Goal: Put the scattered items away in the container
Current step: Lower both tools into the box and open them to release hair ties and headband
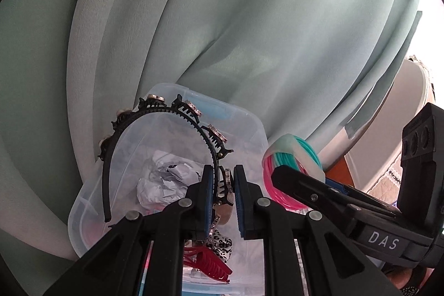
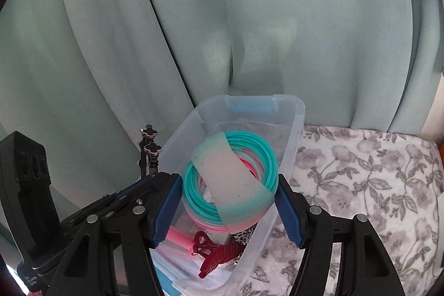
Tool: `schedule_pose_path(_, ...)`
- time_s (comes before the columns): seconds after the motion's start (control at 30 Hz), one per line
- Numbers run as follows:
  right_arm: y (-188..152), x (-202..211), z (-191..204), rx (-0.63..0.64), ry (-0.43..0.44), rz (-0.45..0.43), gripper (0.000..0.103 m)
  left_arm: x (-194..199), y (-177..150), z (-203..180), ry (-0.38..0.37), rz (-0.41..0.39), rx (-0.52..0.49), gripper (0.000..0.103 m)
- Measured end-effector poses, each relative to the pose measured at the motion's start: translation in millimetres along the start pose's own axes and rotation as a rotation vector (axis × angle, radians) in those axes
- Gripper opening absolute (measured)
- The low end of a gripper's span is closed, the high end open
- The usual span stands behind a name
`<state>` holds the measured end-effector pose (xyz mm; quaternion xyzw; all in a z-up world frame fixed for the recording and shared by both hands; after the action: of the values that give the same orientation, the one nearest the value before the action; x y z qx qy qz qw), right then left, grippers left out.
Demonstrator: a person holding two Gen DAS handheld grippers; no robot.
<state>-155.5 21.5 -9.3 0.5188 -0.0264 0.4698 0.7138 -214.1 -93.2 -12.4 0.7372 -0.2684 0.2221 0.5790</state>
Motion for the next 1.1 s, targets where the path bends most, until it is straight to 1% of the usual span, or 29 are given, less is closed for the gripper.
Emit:
schedule_pose_path(0.07,-0.5,-1.4,-1.9,-0.007,0.0,0.003,0.069,0.1,-2.8,5.5,-0.003,0.004,0.003,0.015)
schedule_pose_path(0.1,-0.7,-2.4,-3.5,-0.01,-0.001,0.003,0.069,6.7,-8.1,7.9,-0.005,0.005,0.005,0.015)
schedule_pose_path(0.27,2.2,1.0,-8.1,-0.019,-0.01,-0.013,0.069,16.7,-10.4,1.0,-0.03,0.013,0.001,0.014)
schedule_pose_path(0.47,7.7,7.9,-13.4,-0.022,-0.02,-0.04,0.069,15.3,-12.4,-6.5,-0.071,0.022,-0.005,0.015)
schedule_pose_path(0.53,7.8,6.3,-11.6,-0.017,-0.018,-0.033,0.069,16.7,-12.3,-2.9,-0.062,0.028,0.002,0.015)
schedule_pose_path(0.8,1.8,-9.2,2.7,0.016,0.008,0.01,0.07,15.1,-13.5,23.0,0.011,0.047,0.042,0.018)
schedule_pose_path(1.0,4.9,-10.9,9.9,0.049,0.013,-0.005,0.07,18.6,-13.6,30.4,0.032,0.04,0.055,0.018)
schedule_pose_path(1.03,5.3,-10.6,11.1,0.054,0.01,-0.005,0.07,19.6,-13.7,31.0,0.034,0.039,0.055,0.019)
schedule_pose_path(1.1,5.2,-10.1,12.5,0.056,0.009,-0.006,0.07,21.4,-14.5,31.4,0.039,0.042,0.054,0.026)
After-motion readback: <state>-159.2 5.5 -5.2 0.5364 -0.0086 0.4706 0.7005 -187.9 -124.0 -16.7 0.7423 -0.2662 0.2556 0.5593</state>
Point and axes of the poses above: each gripper's, at about its wrist camera, not at the fingertips, and x roughly against the way its jaws point, z to its left, y to its top, the point moved 5 cm from there along -x, roughly the way its jaws point, and after that the axes turned 14 degrees about y, right-handed, at the moved point
